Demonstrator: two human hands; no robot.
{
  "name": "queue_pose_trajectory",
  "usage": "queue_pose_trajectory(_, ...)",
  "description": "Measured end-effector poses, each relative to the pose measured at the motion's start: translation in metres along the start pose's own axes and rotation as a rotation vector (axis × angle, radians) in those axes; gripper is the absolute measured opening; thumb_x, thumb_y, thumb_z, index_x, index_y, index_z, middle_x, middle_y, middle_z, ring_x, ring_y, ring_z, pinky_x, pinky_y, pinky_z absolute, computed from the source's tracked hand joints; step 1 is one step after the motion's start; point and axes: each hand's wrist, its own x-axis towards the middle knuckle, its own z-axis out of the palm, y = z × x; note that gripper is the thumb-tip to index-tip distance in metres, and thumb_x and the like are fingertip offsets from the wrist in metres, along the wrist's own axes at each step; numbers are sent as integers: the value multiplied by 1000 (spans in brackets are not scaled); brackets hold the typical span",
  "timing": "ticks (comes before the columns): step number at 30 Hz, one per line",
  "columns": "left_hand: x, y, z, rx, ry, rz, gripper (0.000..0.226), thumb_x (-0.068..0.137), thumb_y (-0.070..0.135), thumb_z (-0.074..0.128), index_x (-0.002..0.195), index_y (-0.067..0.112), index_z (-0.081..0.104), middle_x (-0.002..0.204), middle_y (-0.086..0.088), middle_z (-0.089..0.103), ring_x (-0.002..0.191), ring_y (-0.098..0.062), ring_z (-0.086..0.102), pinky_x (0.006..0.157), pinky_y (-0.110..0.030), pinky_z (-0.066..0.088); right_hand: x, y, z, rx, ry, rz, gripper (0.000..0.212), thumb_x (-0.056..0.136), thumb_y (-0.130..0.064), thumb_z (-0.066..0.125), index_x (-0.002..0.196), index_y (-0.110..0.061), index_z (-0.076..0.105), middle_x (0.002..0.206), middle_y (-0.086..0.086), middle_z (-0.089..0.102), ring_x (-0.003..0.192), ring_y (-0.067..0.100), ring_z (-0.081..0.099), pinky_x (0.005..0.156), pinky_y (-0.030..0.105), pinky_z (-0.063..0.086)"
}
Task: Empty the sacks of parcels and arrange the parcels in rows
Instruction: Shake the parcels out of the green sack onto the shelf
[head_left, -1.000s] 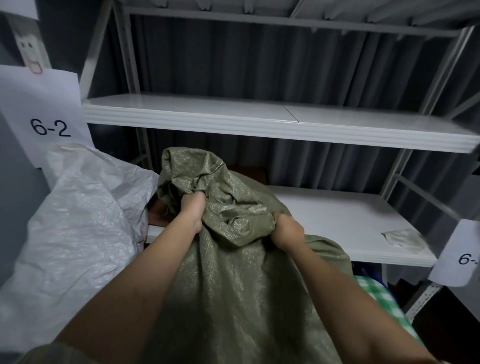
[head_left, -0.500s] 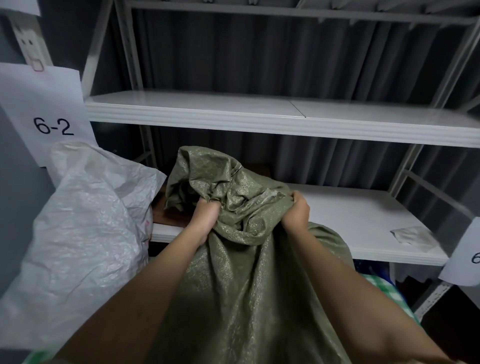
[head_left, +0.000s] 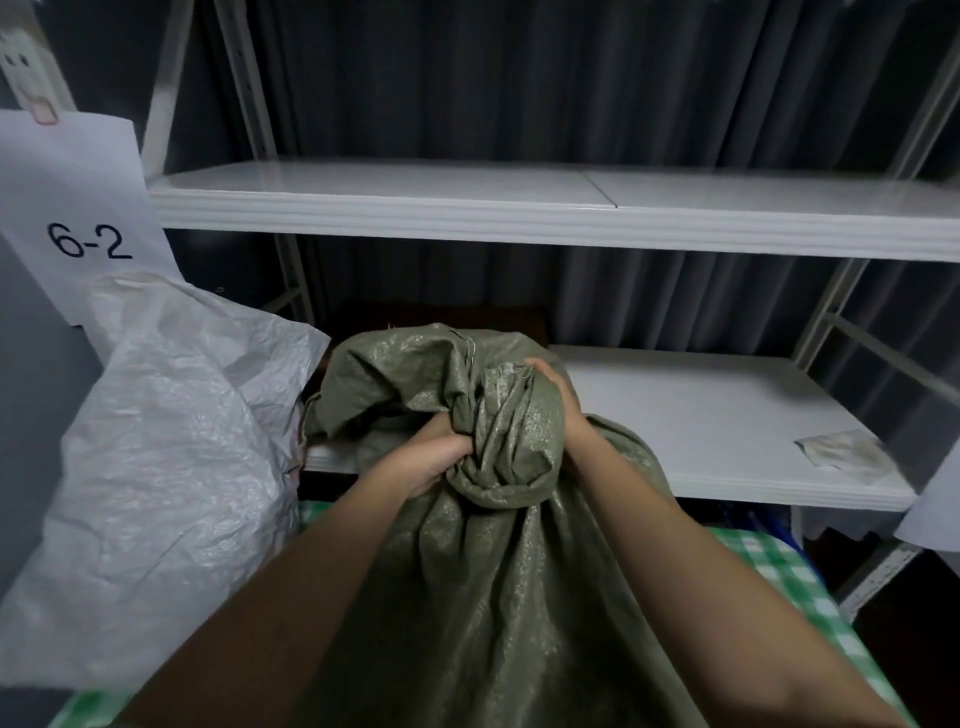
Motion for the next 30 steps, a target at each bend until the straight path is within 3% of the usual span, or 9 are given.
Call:
queue_pose_trajectory(4, 13, -9, 2, 111, 243, -8, 50, 88, 13, 65, 135, 7, 50, 131, -4, 57, 115, -15, 52, 95, -23, 41, -5, 14, 8, -3, -126, 20, 15, 101, -1, 38, 109, -5, 51, 90, -1, 53, 79, 8, 50, 63, 6, 45)
queue_pose_trajectory(9, 26, -26, 11, 24, 447, -49, 37, 91, 12, 64, 124, 0, 53, 122, -4, 57, 109, -17, 52, 94, -28, 41, -12, 26, 7, -177, -198, 3, 19, 100, -4, 46, 119, -7, 48, 101, 0, 56, 86, 5, 52, 70, 5, 44)
queue_pose_trajectory(12, 34, -33, 14, 32, 539, -72, 27, 91, 7, 61, 114, -6, 57, 114, -16, 62, 103, -20, 54, 87, -28, 42, -20, 24, -1, -234, -213, -22, 34, 98, -7, 51, 133, -7, 46, 117, 3, 57, 92, 2, 54, 70, 2, 43)
queue_pose_trajectory(17, 42, -33, 6, 57, 608, -53, 14, 86, 3, 64, 96, -7, 64, 90, -11, 63, 90, -15, 53, 74, -27, 39, -40, 18, -21, -212, -212, -124, 75, 89, -7, 66, 147, -38, 30, 126, -19, 46, 111, -10, 48, 84, 2, 43)
queue_pose_trajectory(19, 45, -36, 2, 68, 605, -56, 11, 84, 6, 67, 91, -2, 65, 90, -12, 64, 90, -17, 56, 75, -30, 43, -50, 18, -33, -307, -248, -222, 90, 83, -9, 68, 149, -49, 20, 148, -13, 32, 133, 0, 36, 109, 21, 36)
queue_pose_trajectory(21, 45, -35, 2, 87, 577, -57, 11, 82, 10, 69, 90, 3, 66, 95, -13, 67, 94, -20, 60, 80, -35, 48, -61, 14, -41, -450, -351, -254, 100, 75, -16, 68, 145, -61, 11, 159, -16, 5, 147, 11, 11, 115, 41, 28)
queue_pose_trajectory(23, 44, -31, 3, 154, 512, -52, 20, 84, 12, 67, 99, 0, 66, 106, -15, 68, 102, -25, 61, 88, -38, 49, -66, 14, -41, -654, -409, -247, 106, 74, -29, 78, 142, -66, 5, 159, -16, -12, 149, 15, -5, 117, 45, 19)
queue_pose_trajectory(25, 39, -22, 3, 196, 420, -40, 33, 85, 13, 64, 115, 0, 62, 120, -15, 63, 113, -26, 58, 96, -35, 46, -64, 17, -36, -873, -298, -300, 108, 69, -48, 83, 145, -60, 7, 160, -11, -13, 149, 20, -5, 117, 46, 16)
queue_pose_trajectory(30, 3, -3, 2, 134, 275, 10, 96, 86, 33, 68, 153, 17, 1, 159, -6, 6, 145, -24, 14, 118, -36, 16, -43, 32, -29, -713, 27, -324, 91, 65, -49, 84, 142, -35, 36, 143, 1, 33, 131, 16, 34, 107, 29, 32)
